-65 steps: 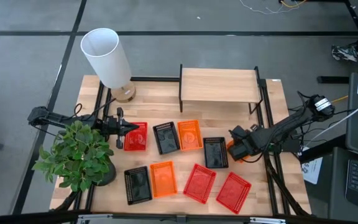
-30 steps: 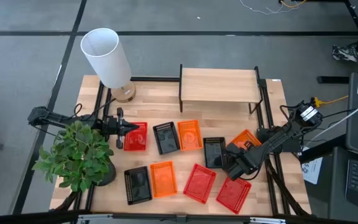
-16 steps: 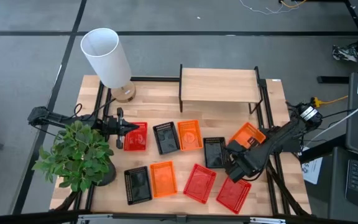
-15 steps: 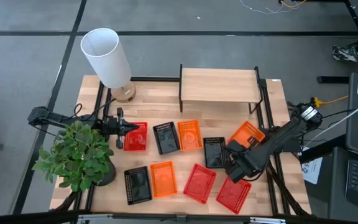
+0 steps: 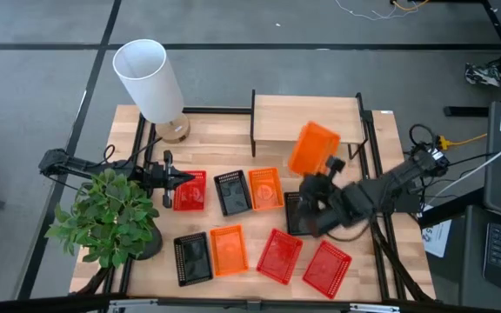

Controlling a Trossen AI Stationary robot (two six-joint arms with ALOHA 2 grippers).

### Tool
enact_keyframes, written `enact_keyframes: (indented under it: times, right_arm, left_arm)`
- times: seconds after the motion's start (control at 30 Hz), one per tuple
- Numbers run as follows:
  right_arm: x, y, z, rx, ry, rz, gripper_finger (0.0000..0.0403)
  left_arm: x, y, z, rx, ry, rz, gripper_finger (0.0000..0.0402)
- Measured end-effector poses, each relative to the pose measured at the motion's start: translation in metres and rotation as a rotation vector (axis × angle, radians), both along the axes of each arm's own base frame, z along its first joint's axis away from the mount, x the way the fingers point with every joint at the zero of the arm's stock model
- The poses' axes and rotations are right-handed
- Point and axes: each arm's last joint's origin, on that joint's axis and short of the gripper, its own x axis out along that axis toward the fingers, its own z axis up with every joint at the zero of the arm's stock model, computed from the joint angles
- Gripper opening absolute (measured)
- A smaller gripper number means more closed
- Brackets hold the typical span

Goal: Stack baskets on shelf by color
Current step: Put the top right orange bin on the shelf

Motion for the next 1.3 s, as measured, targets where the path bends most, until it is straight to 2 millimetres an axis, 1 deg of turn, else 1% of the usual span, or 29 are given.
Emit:
enact_keyframes:
  times: [0.1, 0.17, 0.27, 0.33, 0.43, 0.5, 0.57, 0.67, 0.8, 0.9, 0.97, 1.13, 1.3]
  right_arm:
    - [0.012, -0.032, 0.017, -0.011, 0.067, -0.017, 0.0000]
    - [0.020, -0.056, 0.027, 0.007, 0.110, -0.011, 0.0000]
    - [0.030, -0.092, 0.036, 0.054, 0.174, 0.045, 0.0000]
    - [0.036, -0.116, 0.039, 0.094, 0.194, 0.094, 0.0000]
    - [0.045, -0.149, 0.037, 0.203, 0.165, 0.189, 0.0000]
    - [0.050, -0.170, 0.033, 0.245, 0.125, 0.215, 0.0000]
    - [0.054, -0.188, 0.025, 0.257, 0.136, 0.230, 0.0000]
    - [0.065, -0.210, 0.010, 0.287, 0.150, 0.278, 0.0000]
    - [0.080, -0.227, -0.014, 0.361, 0.184, 0.310, 0.0000]
    - [0.089, -0.235, -0.033, 0.383, 0.246, 0.307, 0.0000]
    - [0.092, -0.237, -0.040, 0.385, 0.278, 0.316, 0.0000]
    - [0.093, -0.237, -0.043, 0.378, 0.291, 0.322, 0.0003]
    - [0.092, -0.236, -0.037, 0.391, 0.278, 0.312, 0.0025]
  left_arm:
    - [0.000, 0.000, 0.000, -0.001, 0.000, 0.000, 0.0000]
    - [0.000, 0.000, 0.000, 0.028, 0.004, 0.004, 0.0000]
    - [0.000, 0.000, 0.000, 0.049, 0.008, 0.009, 0.0000]
    - [0.000, 0.000, 0.000, 0.050, 0.008, 0.010, 0.0000]
    - [0.000, 0.000, 0.000, 0.050, 0.008, 0.010, 0.0000]
    - [0.000, 0.000, 0.000, 0.050, 0.007, 0.010, 0.0000]
    - [0.000, 0.000, 0.000, 0.050, 0.008, 0.010, 0.0000]
    - [0.000, 0.000, 0.000, 0.051, 0.008, 0.010, 0.0000]
    - [0.000, 0.000, 0.000, 0.051, 0.008, 0.011, 0.0000]
    - [0.000, 0.000, 0.000, 0.051, 0.008, 0.011, 0.0000]
    - [0.000, 0.000, 0.000, 0.051, 0.008, 0.011, 0.0000]
    - [0.000, 0.000, 0.000, 0.051, 0.009, 0.011, 0.0000]
    - [0.000, 0.000, 0.000, 0.051, 0.009, 0.011, 0.0000]
